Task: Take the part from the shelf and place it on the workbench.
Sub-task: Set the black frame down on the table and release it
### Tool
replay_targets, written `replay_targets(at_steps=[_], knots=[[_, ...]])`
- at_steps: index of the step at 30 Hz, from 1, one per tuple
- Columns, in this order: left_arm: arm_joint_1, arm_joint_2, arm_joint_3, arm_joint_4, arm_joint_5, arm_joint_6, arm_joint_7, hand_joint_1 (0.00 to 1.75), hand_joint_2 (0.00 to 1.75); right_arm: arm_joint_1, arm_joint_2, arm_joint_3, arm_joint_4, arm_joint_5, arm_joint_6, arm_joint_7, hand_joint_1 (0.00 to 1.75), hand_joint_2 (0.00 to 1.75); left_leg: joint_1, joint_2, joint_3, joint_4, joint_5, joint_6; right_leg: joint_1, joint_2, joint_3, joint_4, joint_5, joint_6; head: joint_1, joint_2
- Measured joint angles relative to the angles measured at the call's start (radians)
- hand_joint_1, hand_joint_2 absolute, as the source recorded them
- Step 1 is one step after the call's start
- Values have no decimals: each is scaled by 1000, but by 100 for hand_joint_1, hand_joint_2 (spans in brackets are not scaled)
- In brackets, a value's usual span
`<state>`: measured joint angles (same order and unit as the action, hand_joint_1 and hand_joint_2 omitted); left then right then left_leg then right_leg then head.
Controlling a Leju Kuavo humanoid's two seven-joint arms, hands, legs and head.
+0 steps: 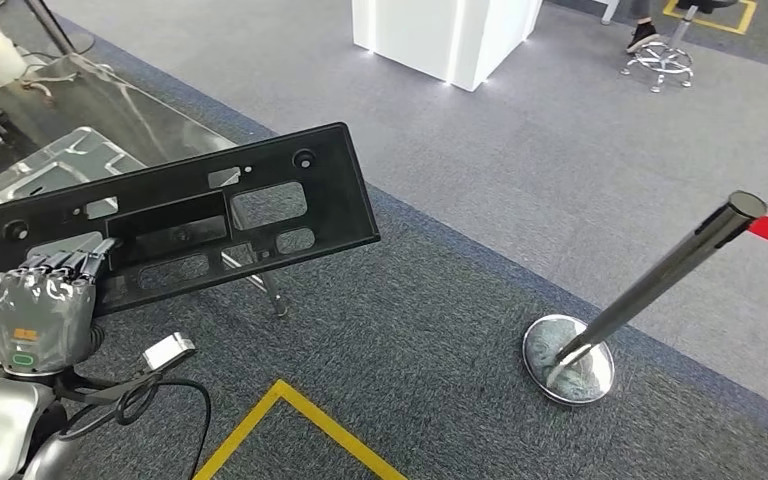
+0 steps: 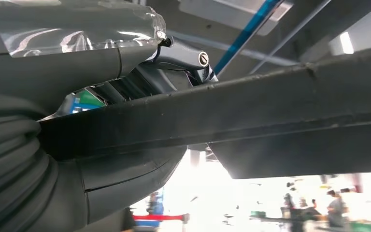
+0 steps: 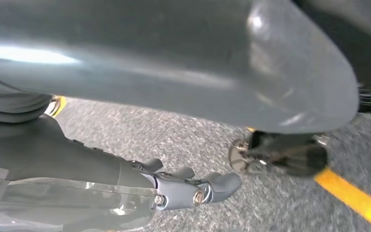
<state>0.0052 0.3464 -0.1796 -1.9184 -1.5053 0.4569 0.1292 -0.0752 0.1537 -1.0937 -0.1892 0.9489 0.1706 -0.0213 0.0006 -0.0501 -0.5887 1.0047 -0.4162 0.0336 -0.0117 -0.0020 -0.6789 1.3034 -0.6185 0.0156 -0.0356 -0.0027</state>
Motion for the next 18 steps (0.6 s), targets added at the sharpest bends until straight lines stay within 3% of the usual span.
replay_targets(at_steps=[2, 4, 6, 8, 10, 12, 14, 15, 16, 18], knots=[[6, 0, 2, -2, -1, -4, 8, 175, 175, 3, 0, 0, 0, -1, 2, 0, 0, 0, 2, -32, 0, 8, -5, -6, -5, 15, 27, -94, 80, 1, 0, 0], [11, 0, 4, -5, 2, -7, 16, 175, 175, 6, 0, -1, 0, -2, 2, 0, 0, 0, 3, -59, -5, 22, -13, -16, -11, 65, 73, -217, 139, 0, 0, 0], [17, 1, 9, -11, 7, -8, 21, 175, 175, 5, 0, -2, 0, -3, 3, 0, 0, 0, 5, -81, -15, 28, -16, -28, -10, 88, 89, -260, 144, -4, 0, 0], [27, 1, 17, -18, 11, -7, 25, 175, 175, 2, 0, -3, 0, -4, 3, 0, 0, 0, 11, -96, -20, 27, -15, -40, -8, 63, 94, -268, 147, -13, 0, 0], [34, 1, 27, -25, 15, -6, 27, 175, 175, 2, 0, -3, 0, -5, 3, 0, 0, 0, 11, -56, -36, 60, -35, -49, -9, 36, 104, -279, 149, -27, 0, 0], [36, 2, 33, -30, 19, -6, 29, 175, 175, 4, 0, -5, 0, -5, 3, 0, 0, 0, 10, 11, -87, 169, -91, -57, -8, 6, 111, -285, 148, -36, 0, 0], [39, 2, 34, -31, 20, -6, 30, 175, 175, 6, 0, -8, 0, -6, 3, 0, 0, 0, 13, 38, -148, 290, -137, -65, -5, -24, 114, -285, 143, -38, 0, 0], [42, 2, 35, -31, 21, -6, 30, 175, 175, 6, 0, -9, 0, -6, 3, 0, 0, 0, 15, 42, -160, 312, -137, -67, -5, -38, 116, -284, 140, -37, 0, 0], [44, 2, 35, -31, 21, -6, 30, 175, 175, 6, 0, -10, 0, -6, 3, 0, 0, 0, 16, 46, -149, 290, -115, -68, -5, -53, 119, -284, 136, -36, 0, 0], [46, 2, 36, -32, 21, -6, 30, 175, 175, 6, 1, -10, 0, -6, 3, 0, 0, 0, 17, 76, -79, 153, -49, -66, -4, -80, 128, -283, 127, -31, 0, 0]])
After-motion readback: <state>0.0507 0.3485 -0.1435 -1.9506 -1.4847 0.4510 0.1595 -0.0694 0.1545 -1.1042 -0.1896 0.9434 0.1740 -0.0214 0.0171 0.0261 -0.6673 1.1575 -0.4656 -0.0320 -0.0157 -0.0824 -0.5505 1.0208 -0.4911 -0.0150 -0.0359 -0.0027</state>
